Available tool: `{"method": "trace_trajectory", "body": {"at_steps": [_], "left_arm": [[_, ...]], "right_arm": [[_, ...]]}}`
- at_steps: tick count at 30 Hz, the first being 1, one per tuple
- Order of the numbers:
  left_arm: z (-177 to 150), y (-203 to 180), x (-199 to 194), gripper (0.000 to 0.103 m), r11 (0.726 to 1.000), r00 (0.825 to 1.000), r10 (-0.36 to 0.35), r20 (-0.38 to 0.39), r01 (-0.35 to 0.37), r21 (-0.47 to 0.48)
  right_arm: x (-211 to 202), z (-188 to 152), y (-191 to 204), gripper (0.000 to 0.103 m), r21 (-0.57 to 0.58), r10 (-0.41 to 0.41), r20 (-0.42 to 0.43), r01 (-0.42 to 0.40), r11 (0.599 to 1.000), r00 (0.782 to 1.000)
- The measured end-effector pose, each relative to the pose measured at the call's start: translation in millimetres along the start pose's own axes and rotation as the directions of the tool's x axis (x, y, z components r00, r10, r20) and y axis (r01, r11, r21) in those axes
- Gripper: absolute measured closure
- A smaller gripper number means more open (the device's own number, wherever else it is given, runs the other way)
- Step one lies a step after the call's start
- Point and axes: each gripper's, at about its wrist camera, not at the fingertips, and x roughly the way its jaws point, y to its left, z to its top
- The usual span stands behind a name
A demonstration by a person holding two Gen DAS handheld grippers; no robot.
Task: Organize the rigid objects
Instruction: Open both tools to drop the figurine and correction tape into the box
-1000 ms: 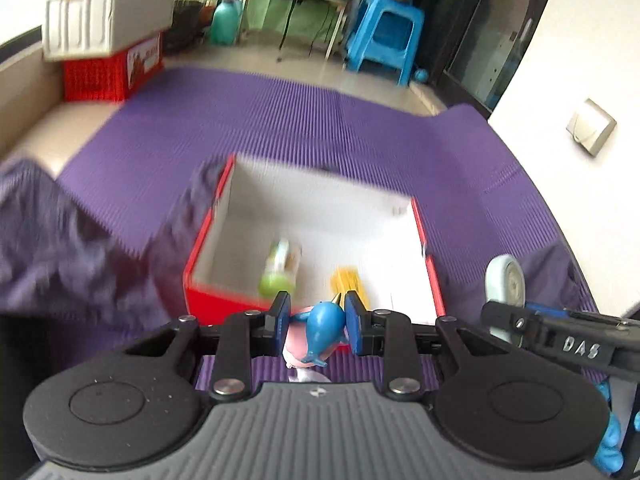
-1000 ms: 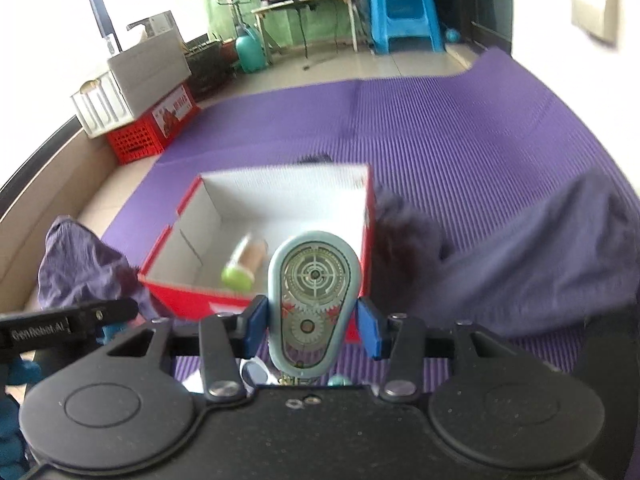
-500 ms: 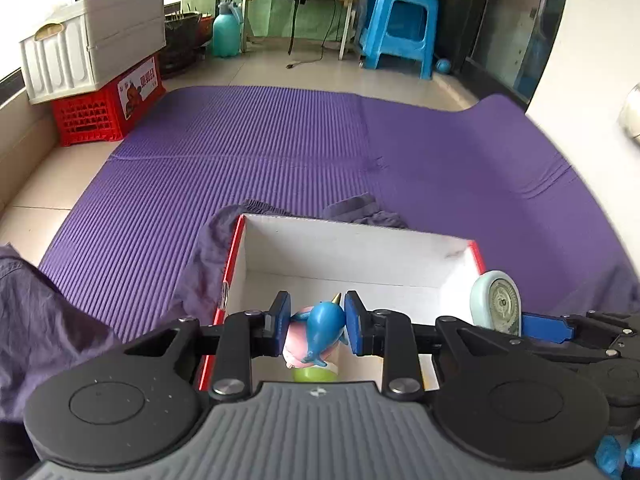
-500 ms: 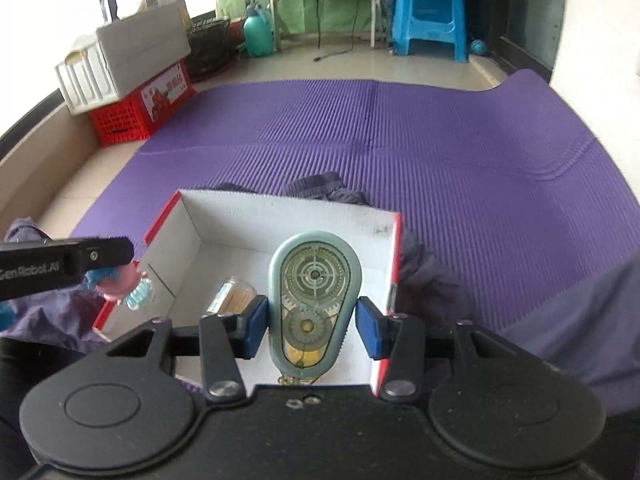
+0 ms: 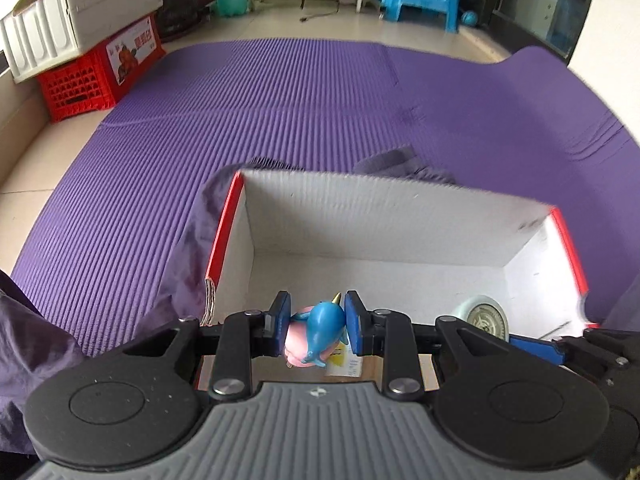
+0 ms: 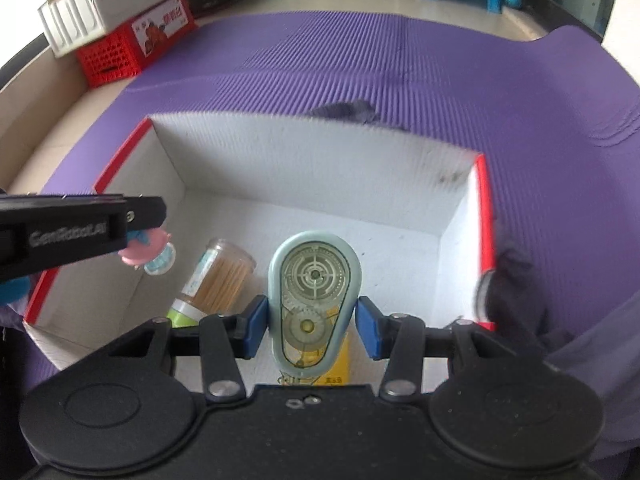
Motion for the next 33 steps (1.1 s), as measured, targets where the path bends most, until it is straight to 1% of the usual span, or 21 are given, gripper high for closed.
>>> {"method": "trace_trajectory", "body": {"at_steps": [7,10,14,17,19,20,21,25,31,33], "left_arm": [[-6,-2,18,0.075,1.000,0.999,0.009,-0.038,-0.009,0.014],[-10,-1,24,0.075,1.000,0.997,0.004,-0.073,-0.004,0.001],[-13,-3,22,0.075,1.000,0.998,0.014,-0.066,-0.014,0.010],[-14,-3,22,0.074,1.000,0.996,0.012,-0.084,-0.012,-0.003],[-15,-2,20,0.074,1.000,0.996,0.004,-0.090,-0.006,-0.018],[-16,-1,19,0.073,1.000,0.995,-0.001,-0.097,-0.002,-0.029],[-17,0,18,0.072,0.999,0.995,-0.010,-0.102,0.006,-0.040],[-19,2,10,0.072,0.997,0.993,-0.034,-0.110,0.027,-0.069],[-21,0,-16,0.071,0.998,0.996,-0.024,-0.081,0.018,-0.067],[-21,1,-25,0.071,0.998,0.997,-0.027,-0.072,0.022,-0.064]], "right_arm": [[14,-7,6,0.057,-0.027,-0.003,-0.037,0.002,1.000,0.999],[17,-10,6,0.057,-0.021,-0.007,-0.053,0.005,1.000,0.999],[14,-14,5,0.056,-0.023,-0.012,-0.051,0.011,1.000,0.999],[16,-13,1,0.055,-0.016,-0.008,-0.057,0.007,1.000,0.998],[16,-12,1,0.050,-0.010,0.001,-0.064,-0.001,1.000,0.998],[16,-12,0,0.045,-0.004,0.001,-0.065,-0.002,1.000,0.998],[15,-13,0,0.044,-0.002,-0.001,-0.062,0.001,1.000,0.998],[2,-18,0,0.043,-0.003,0.015,-0.040,-0.015,1.000,0.999],[-22,-20,1,0.038,-0.012,0.036,0.004,-0.036,0.999,0.999],[-31,-21,2,0.035,-0.009,0.037,0.020,-0.037,0.999,0.999]]}}
